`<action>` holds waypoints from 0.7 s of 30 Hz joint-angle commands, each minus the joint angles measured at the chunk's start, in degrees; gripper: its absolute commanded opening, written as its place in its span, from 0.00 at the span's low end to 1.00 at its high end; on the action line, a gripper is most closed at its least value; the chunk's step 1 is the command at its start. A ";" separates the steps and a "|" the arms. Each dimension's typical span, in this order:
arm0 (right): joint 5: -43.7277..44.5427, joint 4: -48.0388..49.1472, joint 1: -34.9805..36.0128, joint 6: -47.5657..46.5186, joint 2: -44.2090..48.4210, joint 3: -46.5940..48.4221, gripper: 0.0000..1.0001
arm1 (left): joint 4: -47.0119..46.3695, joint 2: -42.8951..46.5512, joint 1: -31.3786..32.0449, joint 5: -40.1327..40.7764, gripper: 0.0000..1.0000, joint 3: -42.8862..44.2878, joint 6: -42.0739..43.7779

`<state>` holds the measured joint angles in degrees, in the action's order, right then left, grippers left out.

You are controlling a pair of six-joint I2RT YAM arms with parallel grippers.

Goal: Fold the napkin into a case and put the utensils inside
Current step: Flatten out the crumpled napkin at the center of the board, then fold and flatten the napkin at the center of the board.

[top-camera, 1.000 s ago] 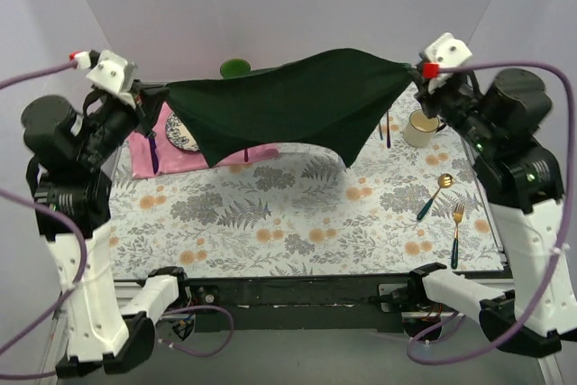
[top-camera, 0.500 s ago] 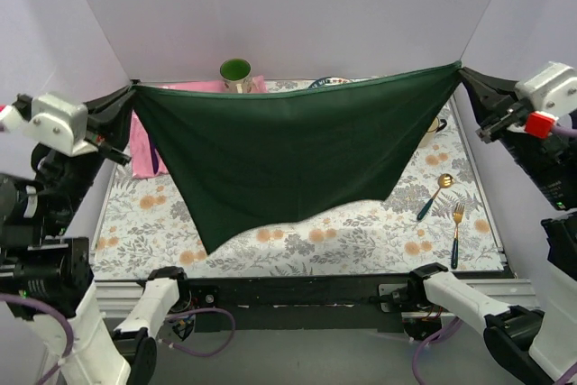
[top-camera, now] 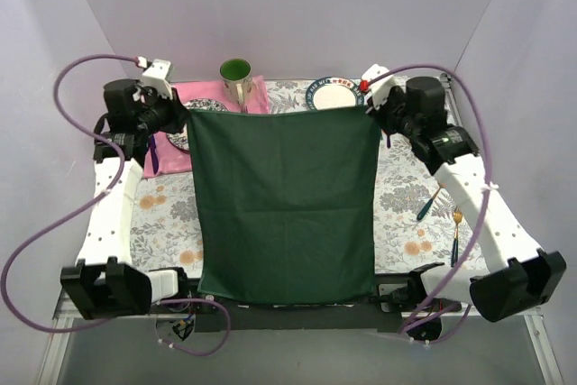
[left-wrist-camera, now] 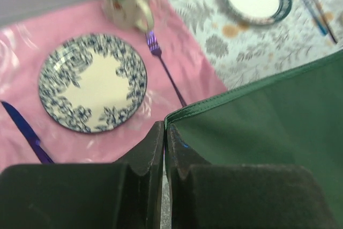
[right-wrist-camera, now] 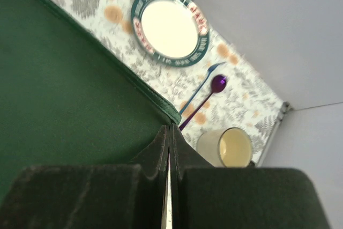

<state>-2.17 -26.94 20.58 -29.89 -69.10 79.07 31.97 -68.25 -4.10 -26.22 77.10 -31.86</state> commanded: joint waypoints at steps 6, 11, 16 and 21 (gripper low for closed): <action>1.74 28.59 -2.21 -4.03 -9.46 -17.18 0.01 | -19.55 -15.84 0.06 -1.64 0.00 -11.26 -0.49; 0.95 33.44 -3.35 -4.91 -21.94 -14.04 0.01 | -22.91 -28.41 0.06 -0.33 0.00 -7.50 -1.11; 0.24 33.62 -4.41 -5.70 -30.11 -9.29 0.01 | -25.46 -35.63 0.06 -2.25 0.00 -4.77 -0.66; -0.90 31.87 -4.93 -5.62 -29.43 -9.19 0.01 | -24.15 -33.80 0.06 -3.84 0.00 -5.90 0.47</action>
<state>-1.78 1.93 16.29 -34.83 -100.97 66.59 9.80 -106.50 -4.10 -27.83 69.38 -32.84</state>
